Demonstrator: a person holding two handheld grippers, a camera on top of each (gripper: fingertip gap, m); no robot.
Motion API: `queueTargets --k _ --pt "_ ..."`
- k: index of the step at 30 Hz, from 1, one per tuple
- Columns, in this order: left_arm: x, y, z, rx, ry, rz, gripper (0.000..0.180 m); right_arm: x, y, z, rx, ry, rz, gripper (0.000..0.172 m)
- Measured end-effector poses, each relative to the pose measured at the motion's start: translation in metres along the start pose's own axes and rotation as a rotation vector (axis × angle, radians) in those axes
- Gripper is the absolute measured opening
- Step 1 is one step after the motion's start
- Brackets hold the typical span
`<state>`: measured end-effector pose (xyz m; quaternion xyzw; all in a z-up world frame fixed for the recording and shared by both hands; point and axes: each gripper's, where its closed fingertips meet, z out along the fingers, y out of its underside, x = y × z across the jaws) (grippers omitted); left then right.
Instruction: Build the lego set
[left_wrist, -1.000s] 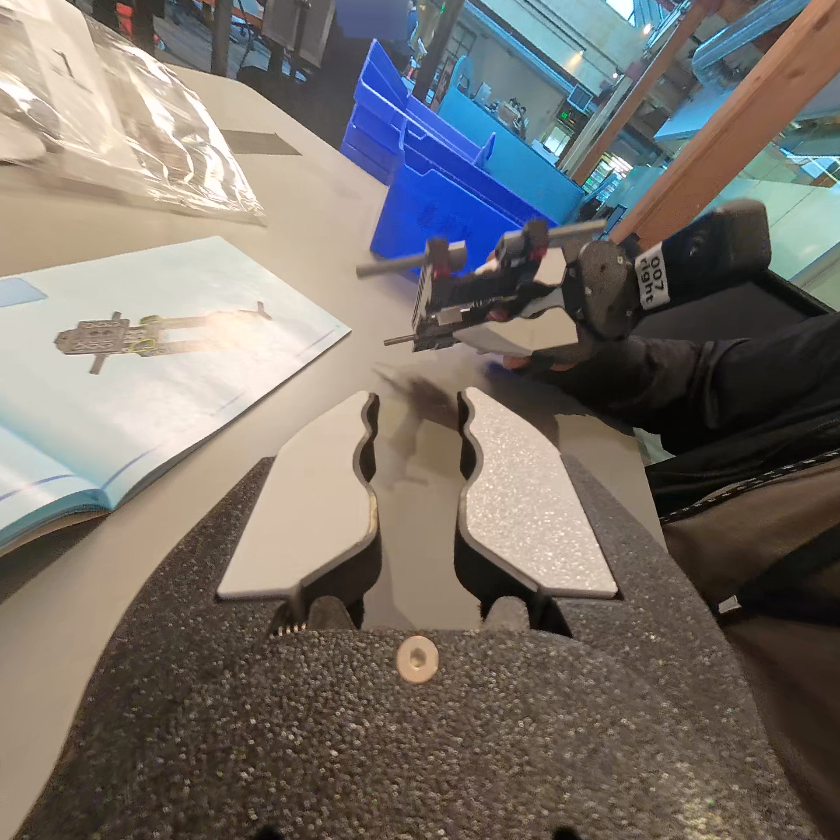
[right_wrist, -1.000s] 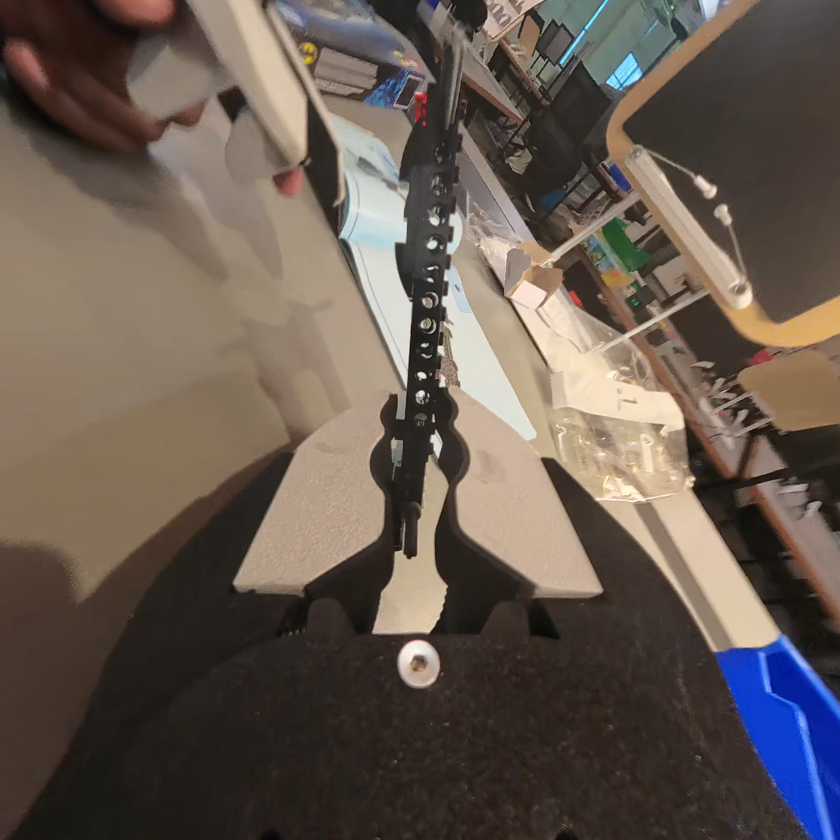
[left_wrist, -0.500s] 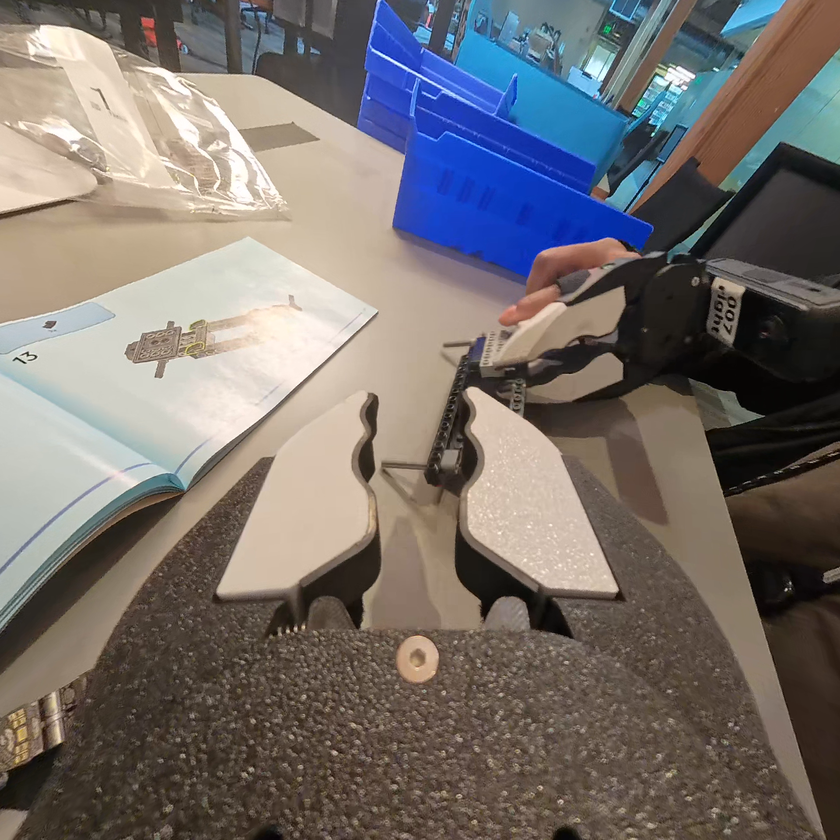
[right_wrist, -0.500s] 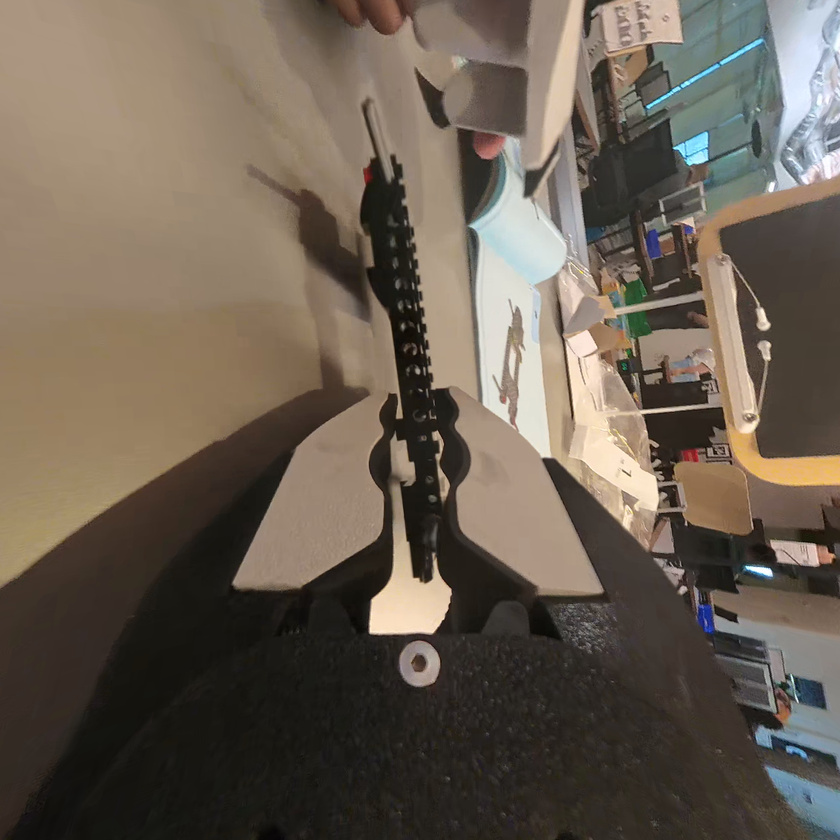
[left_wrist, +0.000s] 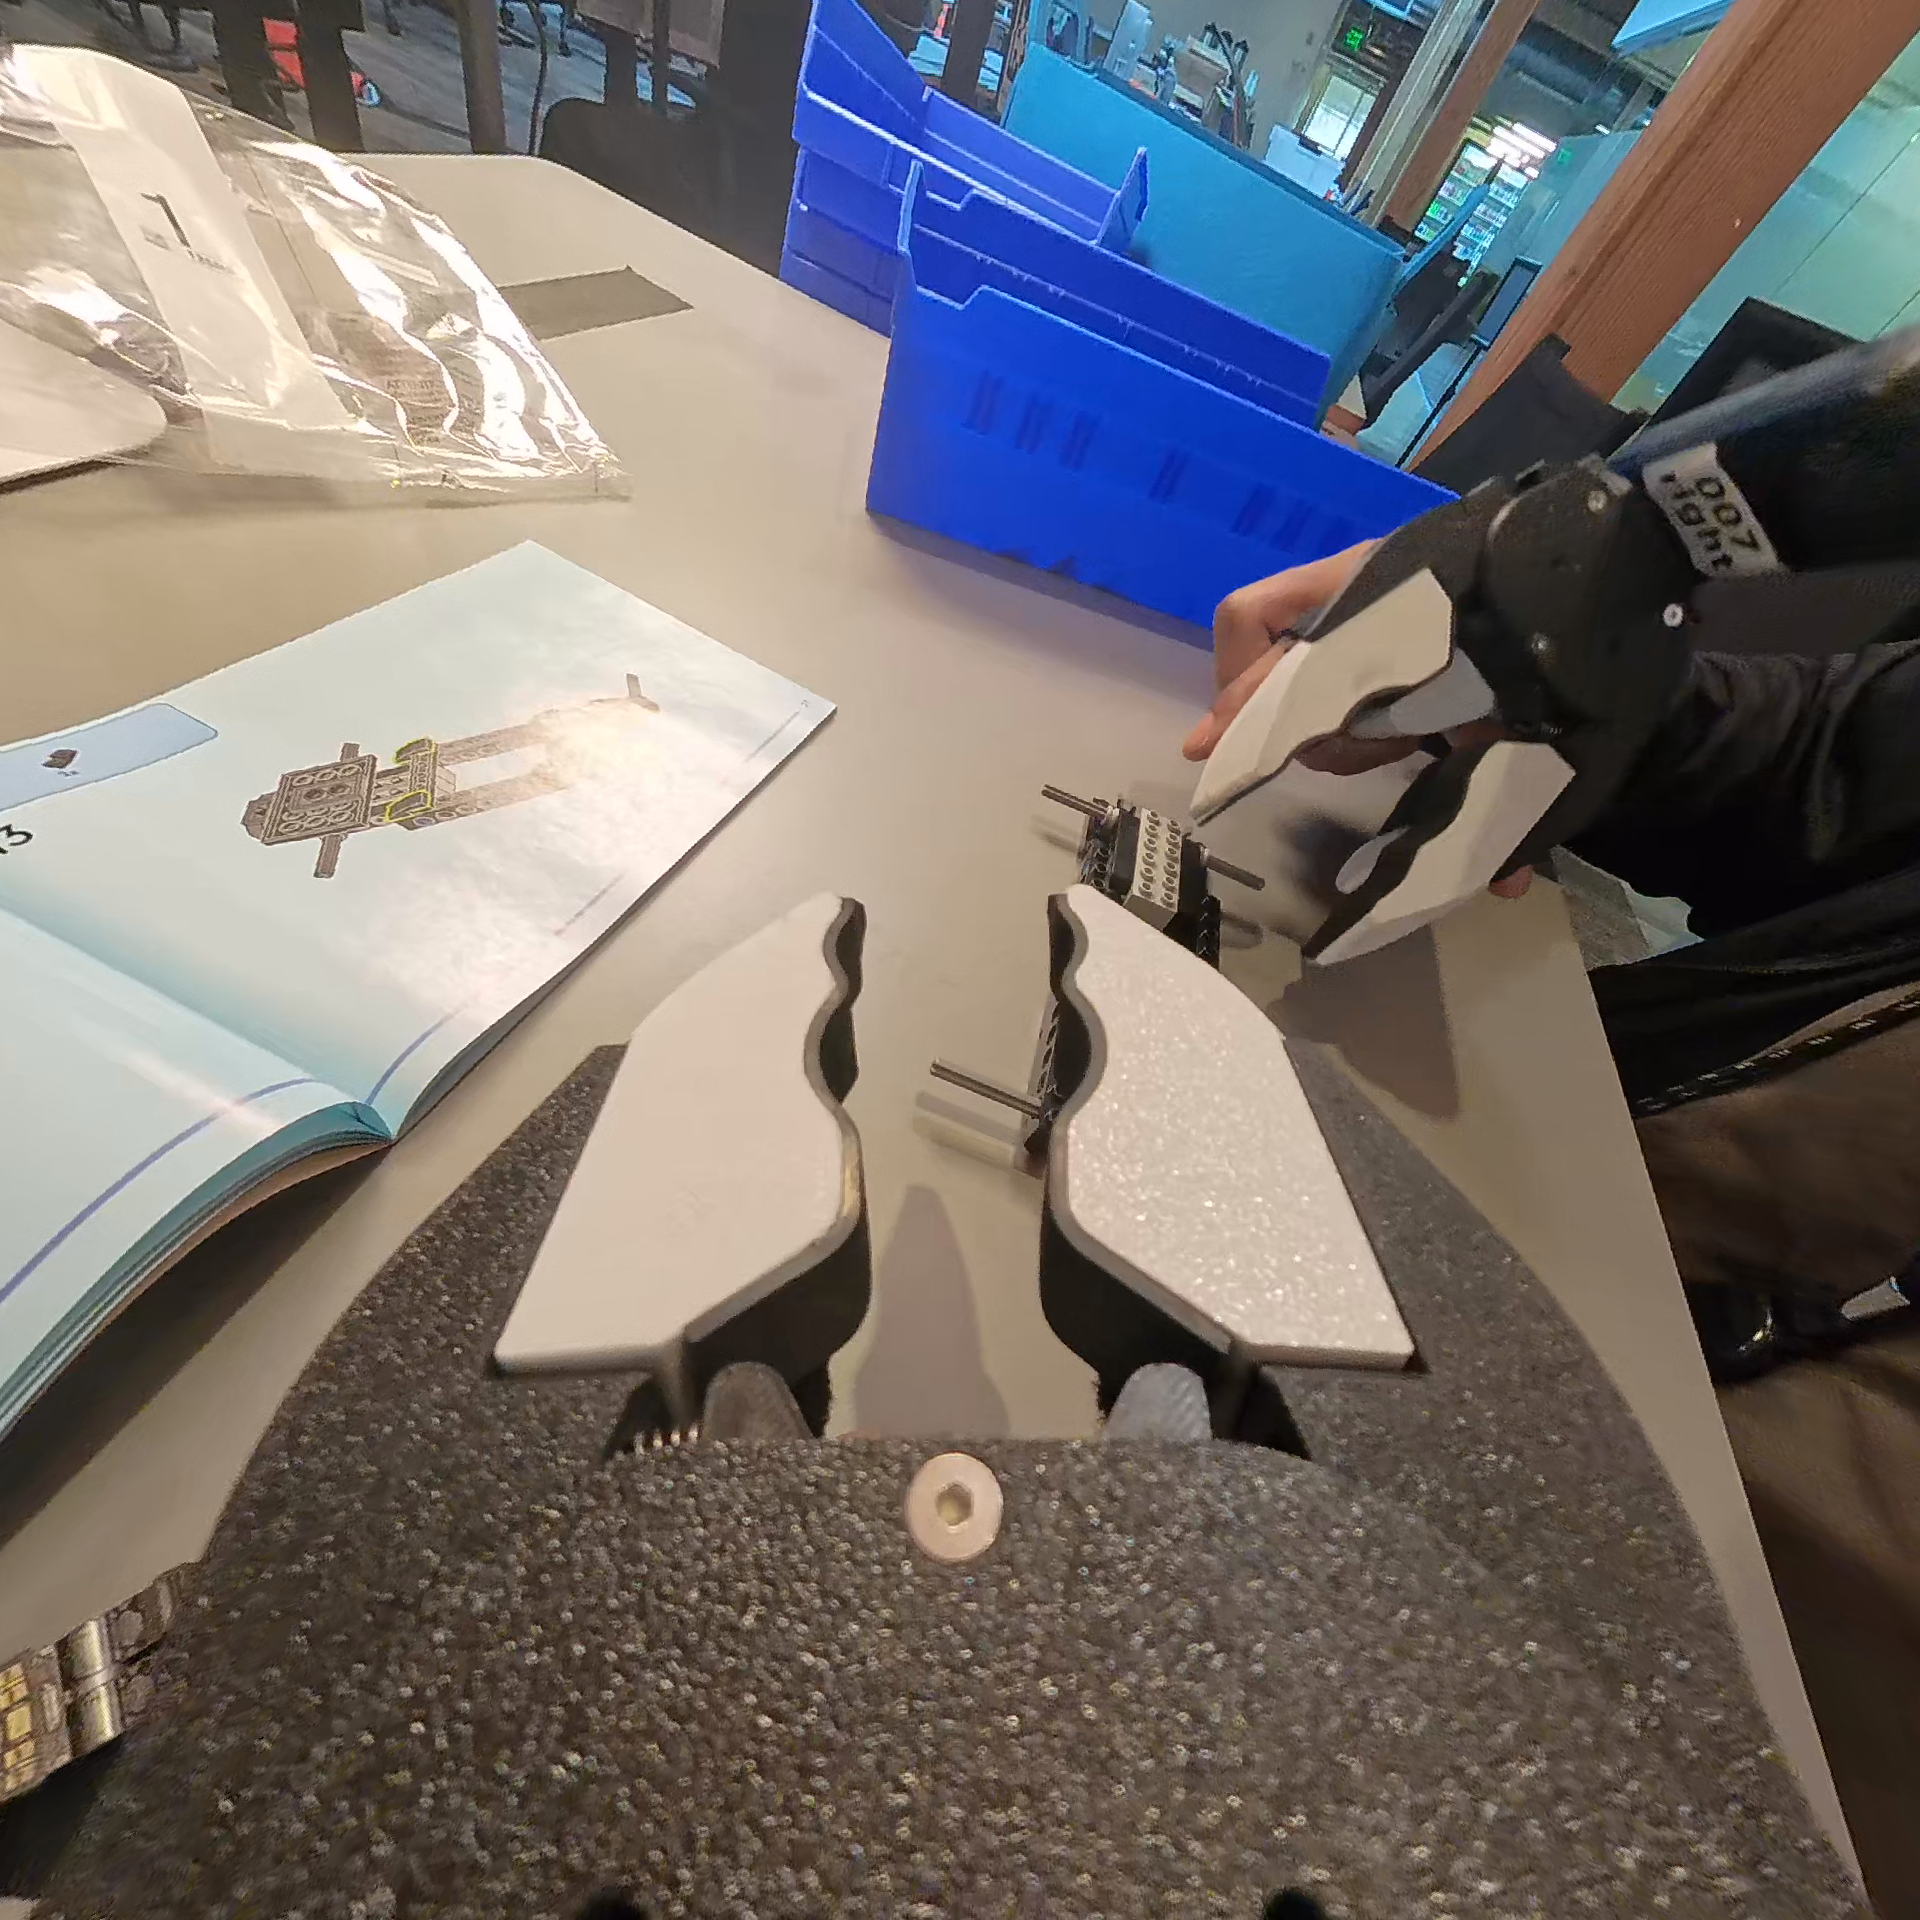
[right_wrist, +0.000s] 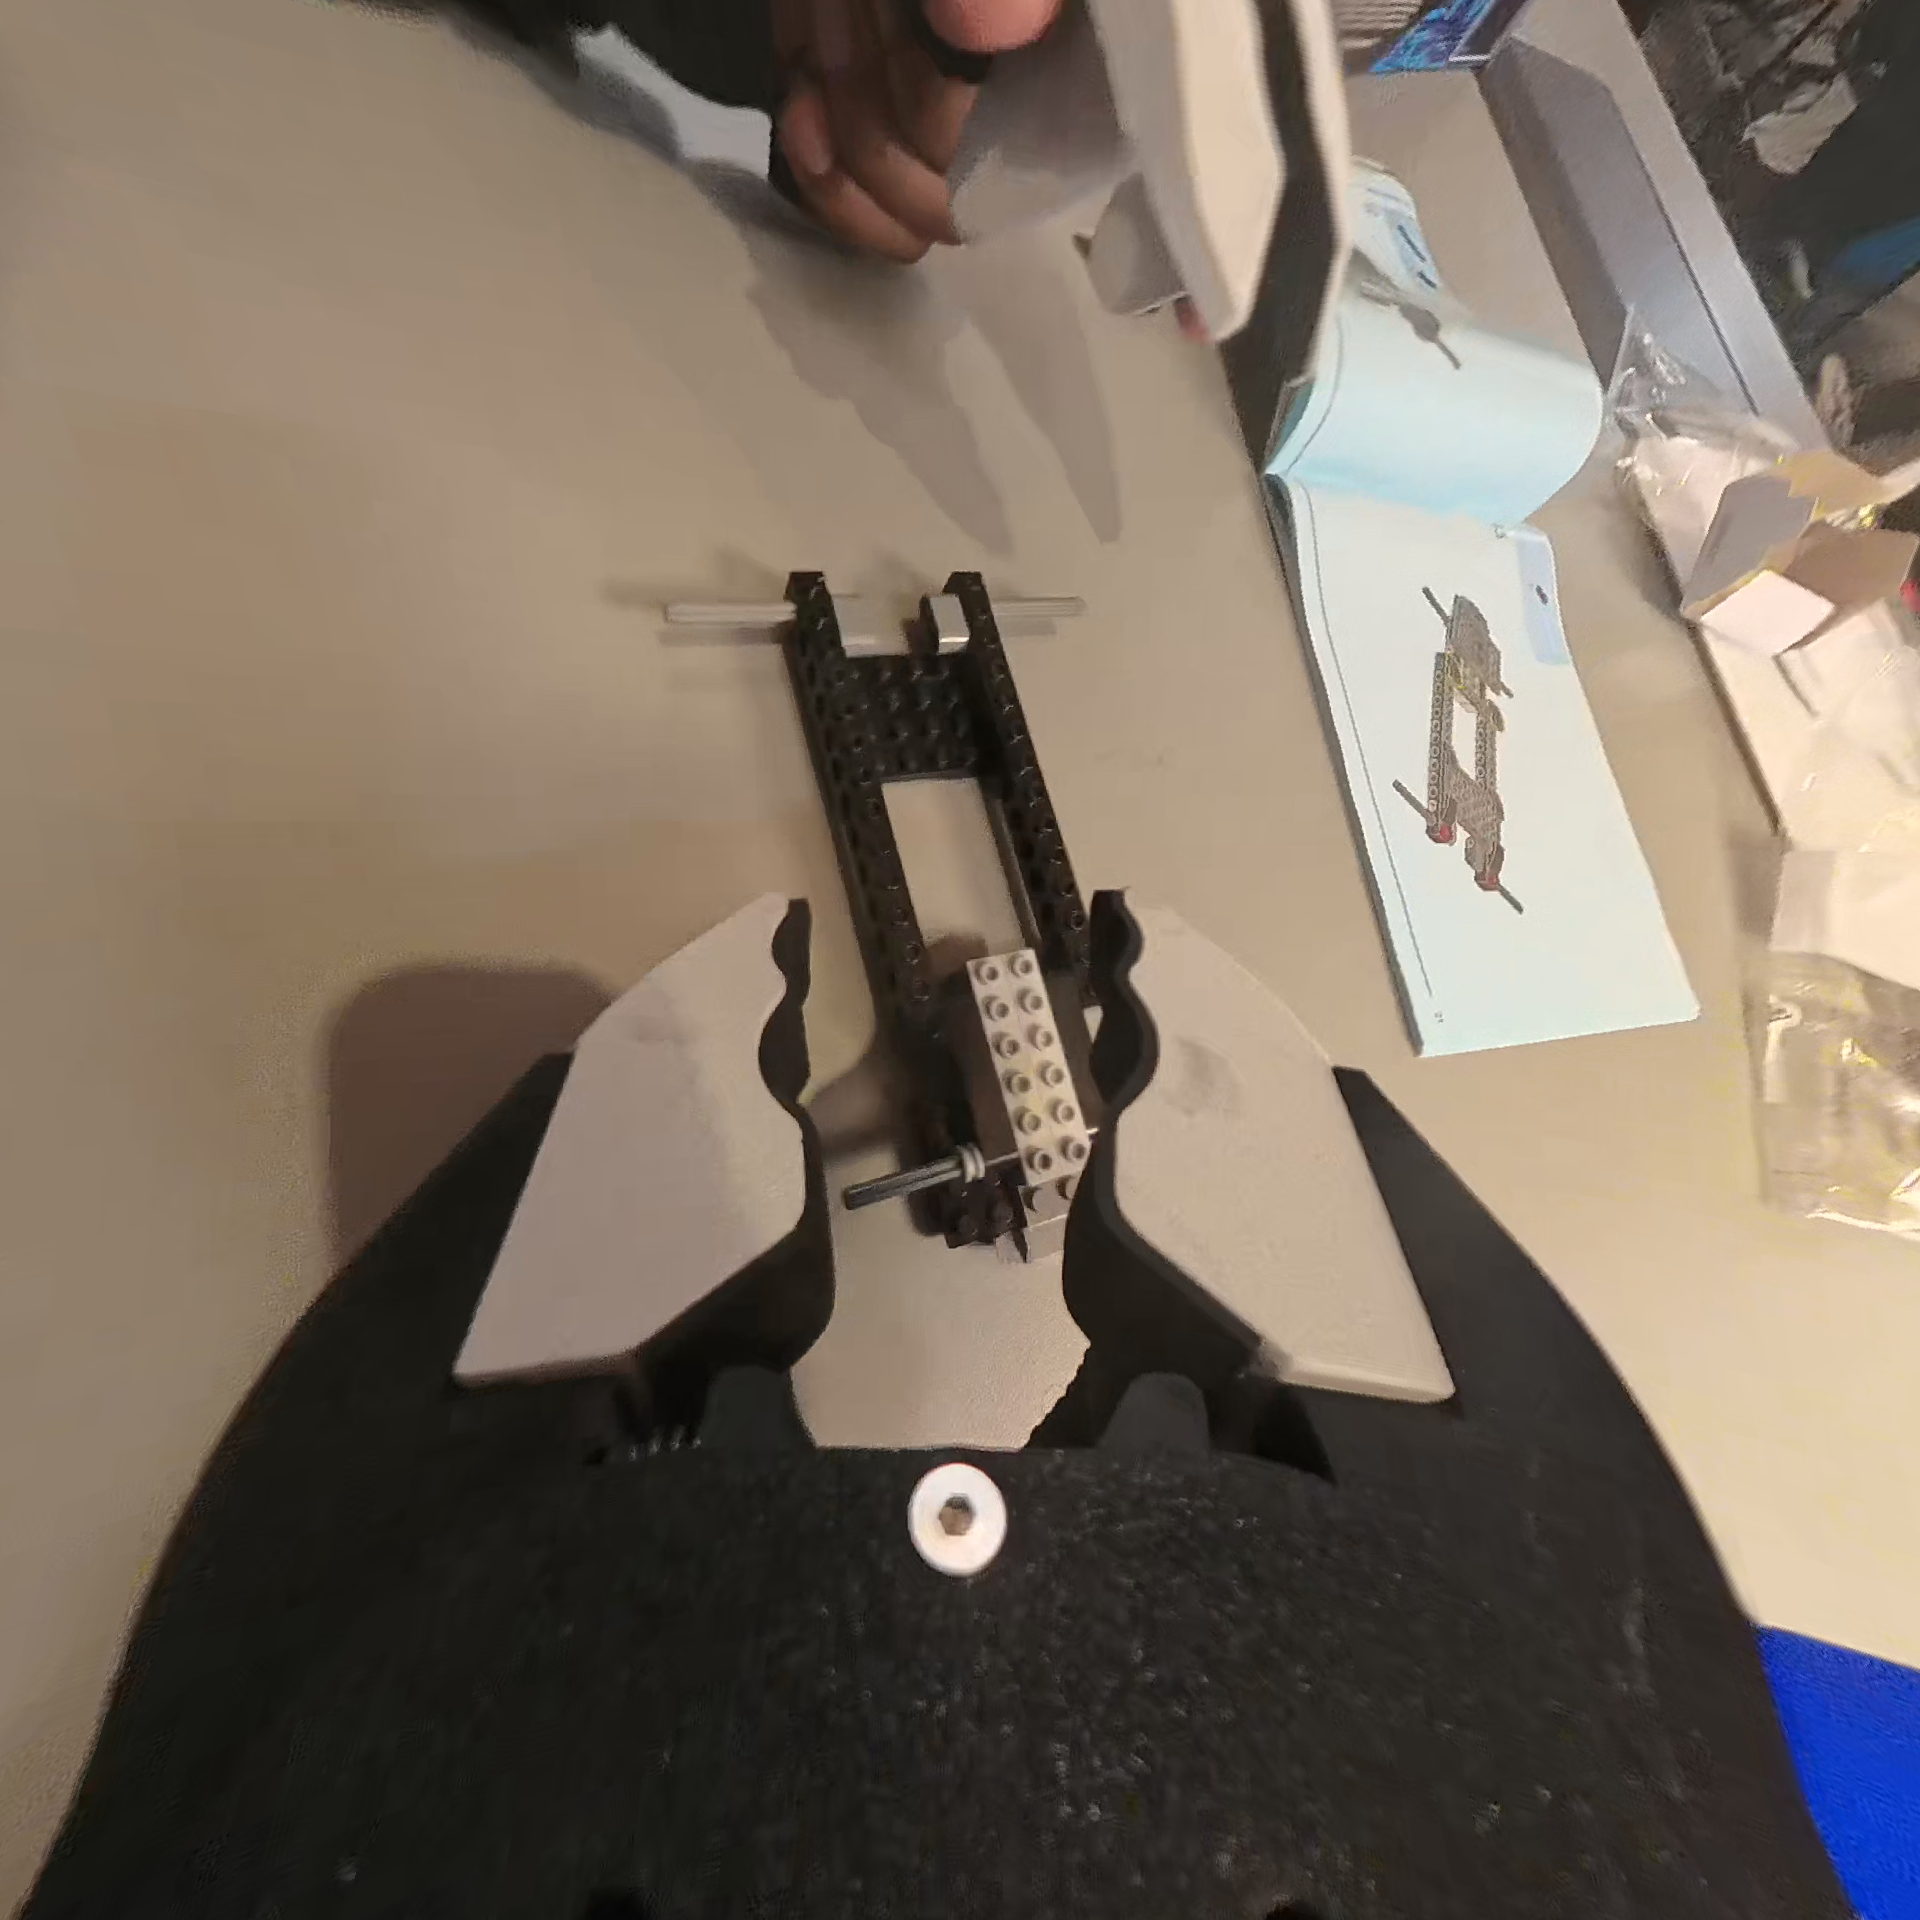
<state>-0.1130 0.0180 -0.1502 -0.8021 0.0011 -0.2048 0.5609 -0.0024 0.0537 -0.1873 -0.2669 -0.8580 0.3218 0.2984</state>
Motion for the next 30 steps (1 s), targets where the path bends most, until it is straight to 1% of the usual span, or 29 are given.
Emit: queueTargets --k 4,8,10,15,20,22,25,27,30 --pt "-0.001 0.003 0.002 -0.018 -0.002 -0.003 0.034 0.013 0.003 -0.001 -0.002 -0.051 0.103 0.048" --pt "-0.001 0.004 0.002 -0.021 -0.005 -0.002 0.034 0.014 0.01 0.004 -0.016 -0.145 0.138 0.041" --pt "-0.002 0.004 0.001 -0.019 -0.006 -0.007 0.034 0.013 0.012 0.005 -0.023 -0.178 0.126 0.036" --pt "-0.003 0.007 0.003 -0.031 0.003 -0.019 0.034 0.015 0.016 0.011 -0.053 -0.206 0.104 0.039" --pt "-0.002 0.01 0.004 -0.045 0.009 -0.023 0.034 0.013 0.022 0.016 -0.063 -0.247 0.139 0.033" --pt "-0.002 0.01 0.004 -0.042 0.013 -0.03 0.033 0.014 0.023 0.016 -0.059 -0.25 0.148 0.033" --pt "-0.002 0.01 0.004 -0.04 0.02 -0.039 0.033 0.015 0.023 0.016 -0.049 -0.249 0.16 0.036" --pt "-0.003 0.008 0.004 -0.03 0.019 -0.046 0.033 0.016 0.022 0.016 -0.033 -0.246 0.158 0.041" --pt "-0.01 0.001 -0.002 0.018 -0.012 -0.037 0.033 0.022 0.017 0.013 0.034 -0.229 0.184 0.041"
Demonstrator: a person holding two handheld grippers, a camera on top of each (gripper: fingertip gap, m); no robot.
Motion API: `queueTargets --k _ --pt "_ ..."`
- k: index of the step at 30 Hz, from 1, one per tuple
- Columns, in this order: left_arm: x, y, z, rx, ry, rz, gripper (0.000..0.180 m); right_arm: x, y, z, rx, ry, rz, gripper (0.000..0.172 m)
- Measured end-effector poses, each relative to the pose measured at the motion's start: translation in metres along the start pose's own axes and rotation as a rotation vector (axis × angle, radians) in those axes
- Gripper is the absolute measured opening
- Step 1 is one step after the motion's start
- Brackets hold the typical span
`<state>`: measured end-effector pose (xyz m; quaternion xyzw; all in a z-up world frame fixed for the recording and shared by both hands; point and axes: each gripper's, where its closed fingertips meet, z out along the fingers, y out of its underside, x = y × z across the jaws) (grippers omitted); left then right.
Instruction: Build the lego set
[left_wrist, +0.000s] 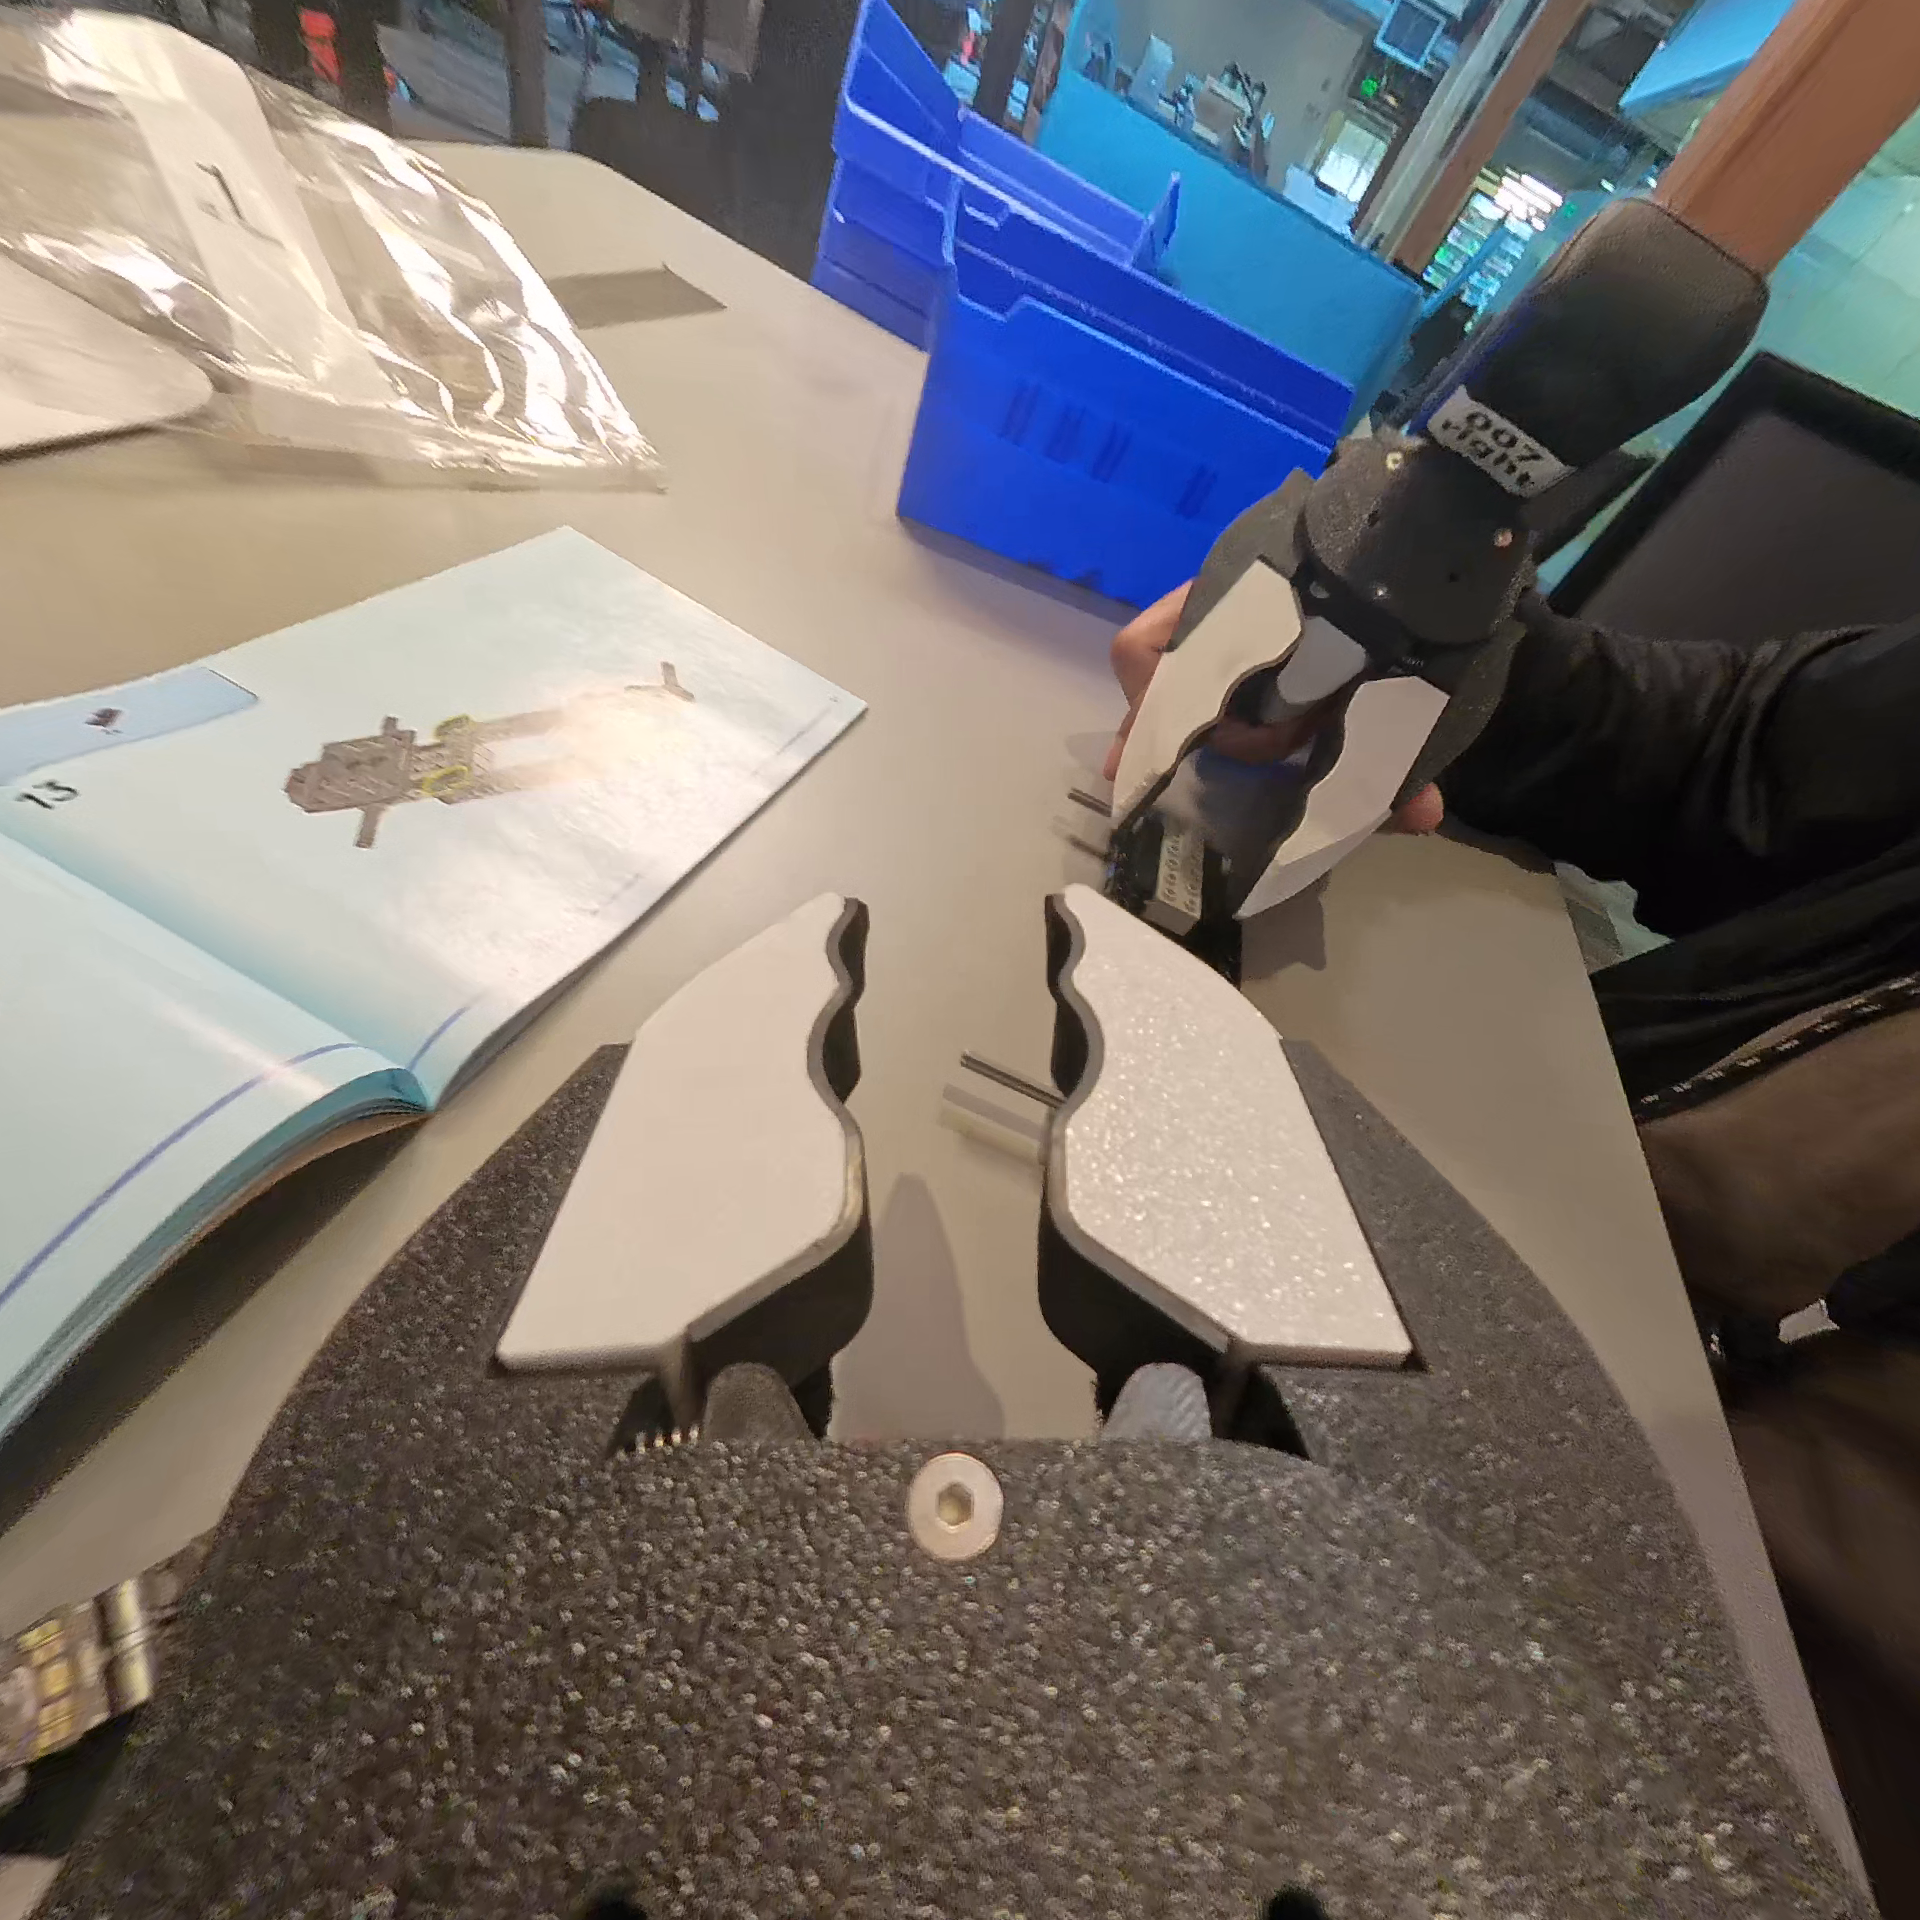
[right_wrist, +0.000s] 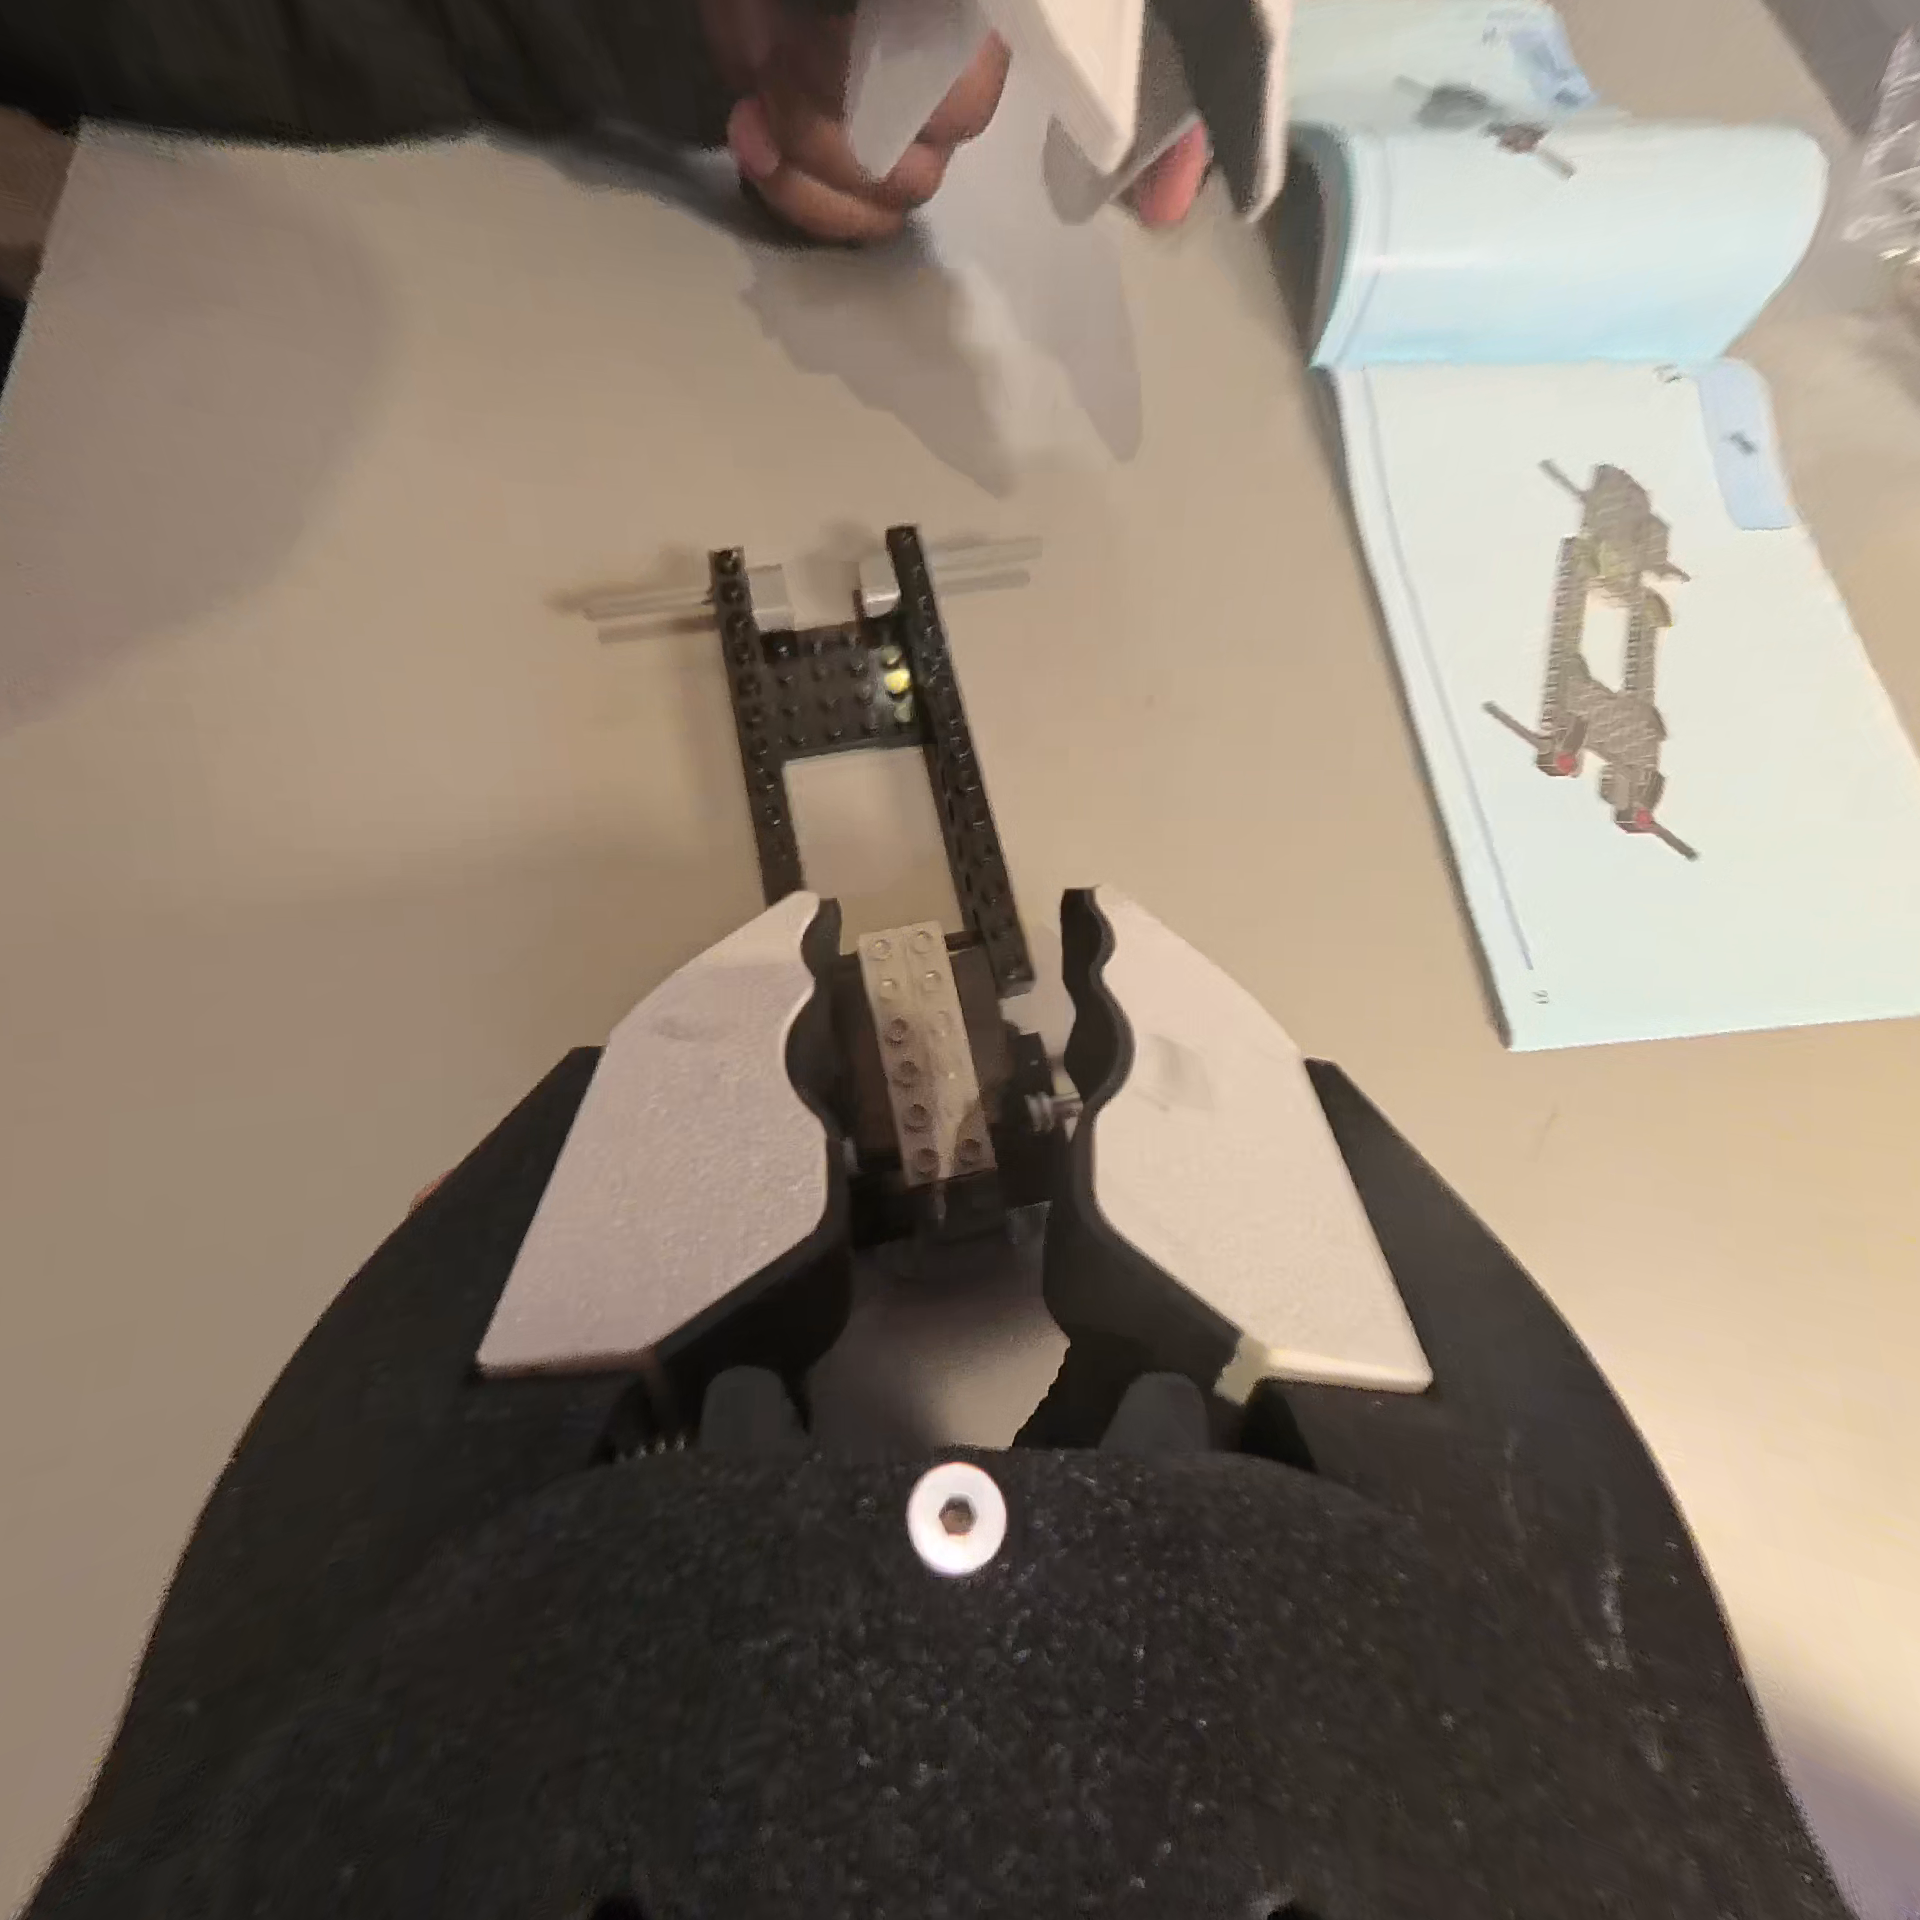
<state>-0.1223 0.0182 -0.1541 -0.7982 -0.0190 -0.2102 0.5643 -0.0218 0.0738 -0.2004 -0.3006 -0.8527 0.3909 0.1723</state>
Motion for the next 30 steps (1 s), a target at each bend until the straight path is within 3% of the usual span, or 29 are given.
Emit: queueTargets --k 9,20,30 --pt "-0.012 -0.008 -0.009 0.06 -0.042 -0.003 0.033 0.055 0.002 -0.025 0.149 0.191 0.188 0.032" --pt "-0.007 0.001 -0.002 -0.01 -0.066 0.056 0.033 0.07 0.008 -0.026 0.151 0.186 0.327 0.032" --pt "-0.008 0.006 -0.001 -0.039 -0.048 -0.006 0.033 0.082 0.012 -0.031 0.191 0.16 0.465 0.034"
